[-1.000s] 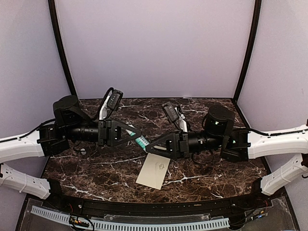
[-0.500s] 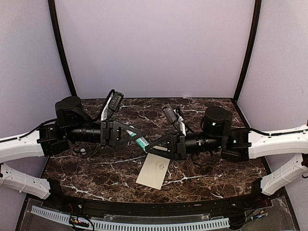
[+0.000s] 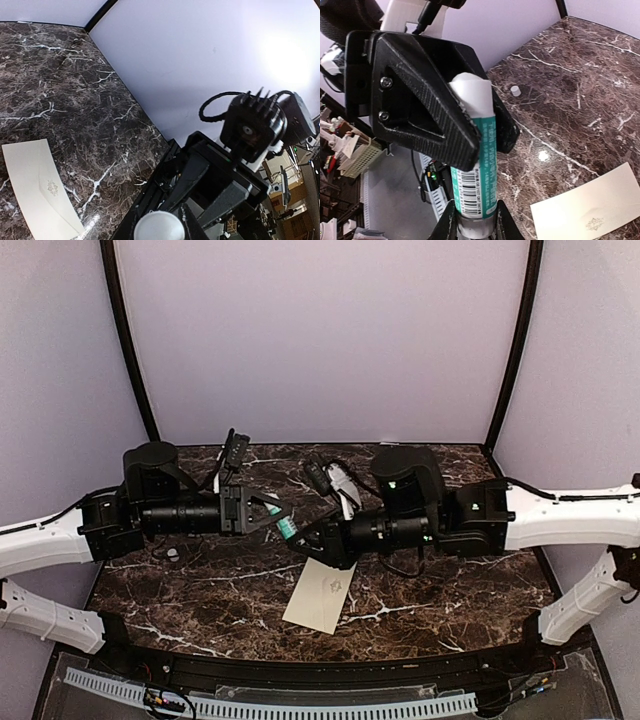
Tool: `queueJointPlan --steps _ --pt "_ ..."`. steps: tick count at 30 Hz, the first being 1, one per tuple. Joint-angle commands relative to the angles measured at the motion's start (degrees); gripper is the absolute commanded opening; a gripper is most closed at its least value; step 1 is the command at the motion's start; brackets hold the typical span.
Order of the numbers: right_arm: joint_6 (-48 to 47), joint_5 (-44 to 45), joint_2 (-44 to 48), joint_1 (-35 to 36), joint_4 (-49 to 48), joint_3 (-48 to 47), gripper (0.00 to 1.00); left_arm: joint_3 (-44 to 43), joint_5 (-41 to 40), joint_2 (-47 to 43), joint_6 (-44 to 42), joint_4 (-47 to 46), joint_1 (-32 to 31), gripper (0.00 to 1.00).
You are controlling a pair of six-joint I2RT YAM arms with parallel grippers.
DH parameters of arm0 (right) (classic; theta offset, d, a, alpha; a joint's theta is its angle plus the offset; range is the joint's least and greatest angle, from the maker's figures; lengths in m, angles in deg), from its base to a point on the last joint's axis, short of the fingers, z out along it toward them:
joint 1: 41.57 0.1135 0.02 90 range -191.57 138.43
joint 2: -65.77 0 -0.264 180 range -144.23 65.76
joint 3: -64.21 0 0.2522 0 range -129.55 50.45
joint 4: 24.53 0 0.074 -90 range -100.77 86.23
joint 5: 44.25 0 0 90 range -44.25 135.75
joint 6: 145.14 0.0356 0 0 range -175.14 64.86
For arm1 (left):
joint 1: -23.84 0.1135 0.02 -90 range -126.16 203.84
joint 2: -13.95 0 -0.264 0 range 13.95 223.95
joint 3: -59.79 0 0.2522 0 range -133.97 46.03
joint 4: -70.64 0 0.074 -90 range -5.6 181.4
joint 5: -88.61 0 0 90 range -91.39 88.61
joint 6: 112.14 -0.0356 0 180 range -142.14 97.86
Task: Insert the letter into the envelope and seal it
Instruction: Screw the solid glue.
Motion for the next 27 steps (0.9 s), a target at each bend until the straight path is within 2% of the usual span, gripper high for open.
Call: queueJointPlan --steps 1,6,14,16,22,27 --pt "-1.37 14.4 -4.89 1.73 7.23 -7.68 0.14 1.77 -3.41 1.26 1.14 3.09 -0.3 0.0" --pt "-1.63 19.29 -9.68 2.72 12.88 -13.48 0.13 3.51 -4.39 1.21 3.03 1.78 -0.28 0.0" --pt "-0.04 20.75 -9.03 2.78 11.01 -13.13 0.16 5.2 -5.23 0.85 4.44 0.18 -0.25 0.0" --pt "0.72 19.66 -7.49 2.81 9.27 -11.5 0.22 5.57 -5.02 0.56 4.25 -1.04 -0.25 0.0" --pt "3.24 10.64 1.21 1.68 0.18 -2.73 0.56 6.08 -5.04 -2.72 0.98 -4.32 -0.19 0.0" --pt "5.76 -4.66 4.89 -2.84 -9.94 4.5 0.67 7.8 2.72 -5.14 -2.58 -11.08 -0.16 0.0"
